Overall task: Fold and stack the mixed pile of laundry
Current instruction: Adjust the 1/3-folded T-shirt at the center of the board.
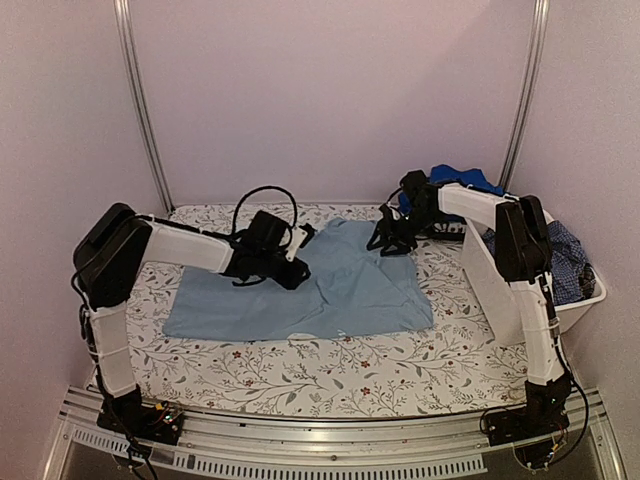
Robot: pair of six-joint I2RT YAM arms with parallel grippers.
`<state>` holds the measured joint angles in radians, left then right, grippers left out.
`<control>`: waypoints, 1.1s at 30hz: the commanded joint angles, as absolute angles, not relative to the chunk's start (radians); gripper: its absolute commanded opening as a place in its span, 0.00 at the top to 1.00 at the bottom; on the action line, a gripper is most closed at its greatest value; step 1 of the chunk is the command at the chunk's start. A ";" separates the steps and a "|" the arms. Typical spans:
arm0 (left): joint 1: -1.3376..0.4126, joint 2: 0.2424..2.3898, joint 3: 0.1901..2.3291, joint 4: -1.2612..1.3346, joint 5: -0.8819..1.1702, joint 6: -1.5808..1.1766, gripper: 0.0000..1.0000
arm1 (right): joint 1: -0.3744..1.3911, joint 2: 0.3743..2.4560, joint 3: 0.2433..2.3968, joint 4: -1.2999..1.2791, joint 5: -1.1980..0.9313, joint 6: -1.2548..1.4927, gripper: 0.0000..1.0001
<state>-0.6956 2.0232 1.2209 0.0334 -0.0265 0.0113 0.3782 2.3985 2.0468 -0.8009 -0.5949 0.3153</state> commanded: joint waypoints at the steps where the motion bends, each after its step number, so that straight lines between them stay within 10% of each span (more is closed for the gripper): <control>1: -0.494 1.782 1.152 -0.185 0.149 -0.225 0.53 | 0.334 2.251 1.956 -0.812 -0.515 0.304 0.48; 16: 0.085 1.371 0.808 -0.593 0.364 -0.409 0.57 | 0.622 2.202 1.980 -0.808 -0.727 0.060 0.54; 33: 0.173 1.410 0.839 -0.635 0.419 -0.478 0.59 | 0.852 2.435 2.134 -0.865 -0.497 -0.070 0.62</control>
<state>0.1501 1.3930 0.8162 -0.6159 0.4049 -0.4725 0.8352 2.3894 2.0811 -0.8467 -0.5781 -0.0277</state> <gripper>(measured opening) 0.420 0.390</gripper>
